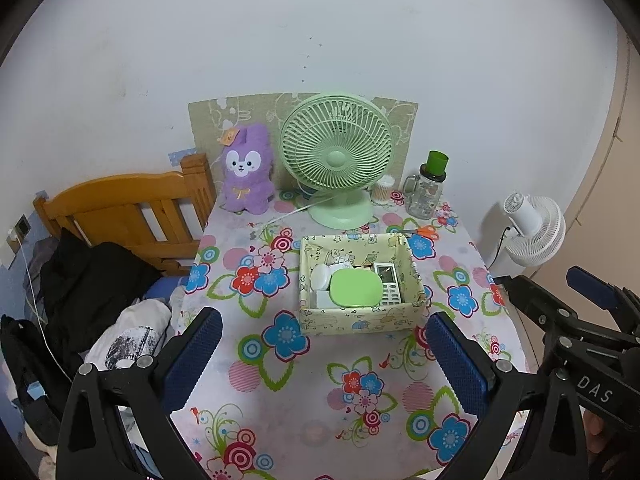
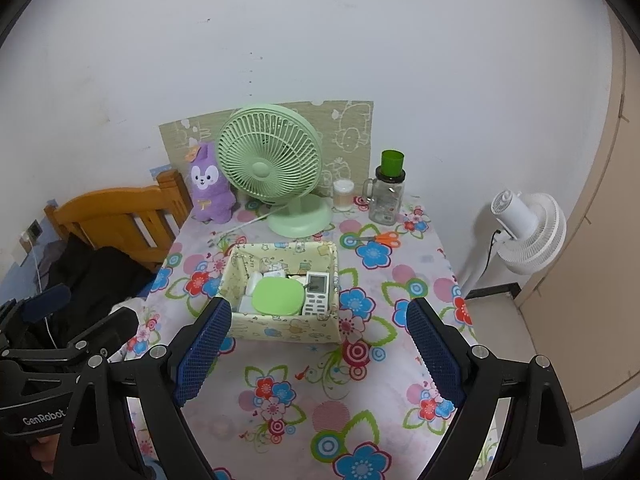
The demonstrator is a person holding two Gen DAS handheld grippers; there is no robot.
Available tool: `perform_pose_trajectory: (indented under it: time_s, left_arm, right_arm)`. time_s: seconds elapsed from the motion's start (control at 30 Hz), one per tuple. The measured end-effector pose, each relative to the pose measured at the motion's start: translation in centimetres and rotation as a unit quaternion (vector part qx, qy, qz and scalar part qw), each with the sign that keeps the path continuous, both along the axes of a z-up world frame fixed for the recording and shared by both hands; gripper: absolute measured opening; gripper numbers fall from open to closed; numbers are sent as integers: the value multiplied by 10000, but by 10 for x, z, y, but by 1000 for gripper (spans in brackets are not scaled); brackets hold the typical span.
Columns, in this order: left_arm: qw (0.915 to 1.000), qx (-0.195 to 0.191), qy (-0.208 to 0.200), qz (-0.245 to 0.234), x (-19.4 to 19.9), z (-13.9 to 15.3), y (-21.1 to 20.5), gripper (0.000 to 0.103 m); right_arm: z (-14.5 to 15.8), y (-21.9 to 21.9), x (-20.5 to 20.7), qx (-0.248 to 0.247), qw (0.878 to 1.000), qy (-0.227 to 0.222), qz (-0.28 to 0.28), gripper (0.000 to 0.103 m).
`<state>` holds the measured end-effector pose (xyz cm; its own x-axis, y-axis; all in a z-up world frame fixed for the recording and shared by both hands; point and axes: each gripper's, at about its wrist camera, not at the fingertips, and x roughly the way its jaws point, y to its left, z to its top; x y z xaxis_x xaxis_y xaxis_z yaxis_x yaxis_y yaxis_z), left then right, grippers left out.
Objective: Organize rigid objects
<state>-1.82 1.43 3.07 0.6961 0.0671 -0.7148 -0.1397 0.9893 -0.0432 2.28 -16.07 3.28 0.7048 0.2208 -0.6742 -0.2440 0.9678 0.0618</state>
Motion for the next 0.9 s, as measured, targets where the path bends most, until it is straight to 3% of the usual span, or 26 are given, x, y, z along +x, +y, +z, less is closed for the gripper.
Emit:
perform_pose_trajectory:
  time_s: [0.9]
  left_arm:
    - [10000, 48, -16, 38, -3, 15, -1, 103]
  right_arm:
    - [14, 5, 2, -37, 9999, 34, 118, 91]
